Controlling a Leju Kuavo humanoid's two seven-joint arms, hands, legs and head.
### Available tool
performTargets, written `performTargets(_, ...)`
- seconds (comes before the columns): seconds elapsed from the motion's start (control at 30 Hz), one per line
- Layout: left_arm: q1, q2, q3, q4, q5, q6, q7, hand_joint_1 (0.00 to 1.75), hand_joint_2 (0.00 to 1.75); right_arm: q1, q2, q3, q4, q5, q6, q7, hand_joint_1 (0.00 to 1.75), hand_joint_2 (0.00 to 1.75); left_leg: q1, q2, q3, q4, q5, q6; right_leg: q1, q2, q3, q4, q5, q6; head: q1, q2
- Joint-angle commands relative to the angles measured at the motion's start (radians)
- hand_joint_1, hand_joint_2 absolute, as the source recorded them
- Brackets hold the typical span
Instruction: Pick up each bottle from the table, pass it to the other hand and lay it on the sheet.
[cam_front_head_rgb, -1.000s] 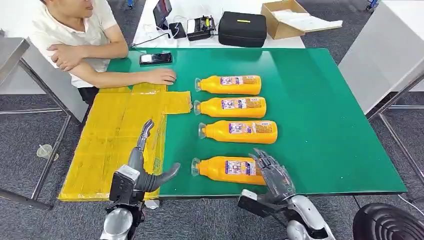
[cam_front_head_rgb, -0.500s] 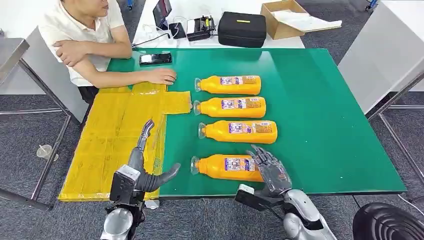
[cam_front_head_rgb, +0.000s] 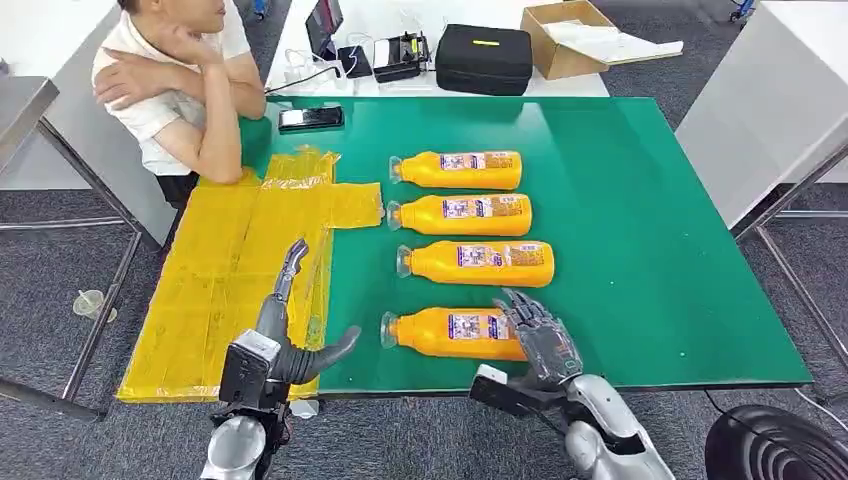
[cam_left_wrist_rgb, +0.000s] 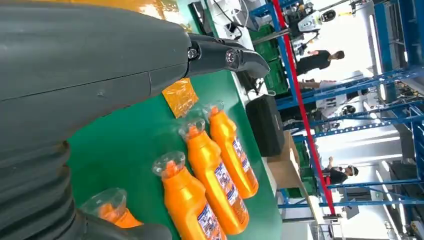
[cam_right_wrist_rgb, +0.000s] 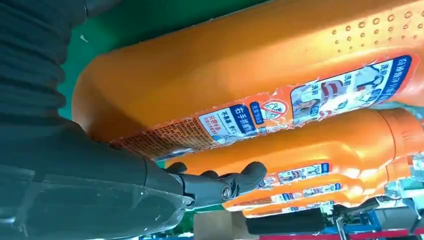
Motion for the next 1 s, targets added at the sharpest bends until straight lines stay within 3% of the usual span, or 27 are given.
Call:
performTargets(0.03,-0.025,-0.030,-0.018,0.062,0.001,0.002,0.003,0.00,1.75,-0.111,-0.004,0.055,0.202,-0.028,0.031,-0.015,0.00,1.75,0.001,0.002,0.005,0.000,-0.002,0.000,0.001,0.000,0.005,-0.001,-0.001,-0.003,0.000,0.000)
performTargets(0.07,-0.023,-0.029,-0.019,0.058,0.000,0.001,0.004,0.00,1.75,-0.107,-0.003,0.056,0.207,-0.035,0.037,-0.015,0.00,1.75,0.000,0.001,0.003,0.000,-0.001,0.000,0.001,0.000,0.003,-0.001,0.000,-0.002,0.000,0.000)
performTargets(0.1,-0.022,-0.025,-0.023,0.058,0.000,-0.006,0.005,0.00,1.75,-0.118,-0.048,0.094,0.247,-0.064,0.170,0.049,1.47,1.75,0.001,0.001,0.002,0.000,0.000,0.000,0.001,0.000,0.002,-0.001,0.000,-0.002,0.000,0.000)
performTargets(0.13,-0.023,-0.023,-0.023,0.058,-0.001,-0.007,0.006,0.00,1.75,-0.118,-0.114,0.114,0.257,-0.107,0.233,0.036,1.59,1.75,0.000,0.001,0.003,0.000,-0.001,0.000,0.001,0.000,0.003,-0.001,0.000,-0.002,0.000,0.000)
performTargets(0.17,-0.025,-0.022,-0.024,0.058,-0.001,-0.009,0.005,0.00,1.75,-0.124,-0.151,0.121,0.294,-0.131,0.217,0.017,1.75,1.75,0.001,0.002,0.007,0.000,-0.003,0.000,0.002,0.000,0.008,-0.001,-0.002,-0.005,0.000,0.000)
performTargets(0.27,-0.024,-0.019,-0.025,0.054,-0.001,-0.010,0.005,0.00,1.75,-0.156,-0.204,0.152,0.349,-0.149,0.234,-0.003,1.75,1.75,0.001,0.000,0.007,-0.001,-0.002,0.001,0.002,-0.002,0.008,-0.003,-0.001,-0.003,0.000,0.000)
performTargets(0.3,-0.024,-0.019,-0.024,0.053,-0.001,-0.011,0.005,0.00,1.75,-0.162,-0.211,0.161,0.344,-0.153,0.245,0.009,1.75,1.75,0.000,0.004,0.008,0.000,-0.003,0.000,0.001,0.001,0.006,-0.002,0.000,-0.002,-0.001,0.000)
performTargets(0.37,-0.022,-0.017,-0.022,0.049,-0.003,-0.010,0.005,0.00,1.75,-0.164,-0.215,0.172,0.328,-0.155,0.265,0.045,1.75,1.75,0.000,0.000,0.011,0.000,-0.003,0.001,0.001,-0.002,0.011,-0.003,-0.001,-0.003,0.000,0.000)
performTargets(0.4,-0.020,-0.016,-0.020,0.045,-0.003,-0.009,0.006,0.00,1.75,-0.164,-0.218,0.183,0.315,-0.144,0.274,0.069,1.75,1.75,0.000,0.000,0.012,0.000,-0.003,0.002,0.001,-0.001,0.003,-0.003,-0.003,-0.002,0.000,0.000)
performTargets(0.63,-0.006,-0.021,-0.006,0.028,-0.002,-0.012,0.001,0.00,1.75,-0.104,-0.248,0.179,0.231,-0.163,0.304,0.148,1.75,1.75,0.001,-0.003,0.021,0.000,-0.006,0.004,0.002,-0.002,0.013,-0.005,-0.006,-0.001,-0.001,0.000)
performTargets(0.87,0.005,-0.031,-0.014,-0.010,0.008,-0.019,0.020,0.00,1.75,-0.055,-0.290,0.183,0.232,-0.206,0.325,0.134,1.75,1.75,0.001,-0.006,0.028,0.000,-0.009,0.004,0.002,-0.005,0.021,-0.006,-0.009,-0.002,0.000,0.000)
performTargets(1.0,-0.003,-0.024,-0.020,0.002,0.006,-0.022,0.019,0.00,1.75,-0.042,-0.294,0.170,0.189,-0.287,0.294,0.075,1.75,1.75,0.001,-0.006,0.031,-0.001,-0.010,0.004,0.003,-0.005,0.024,-0.007,-0.010,-0.004,0.000,0.000)
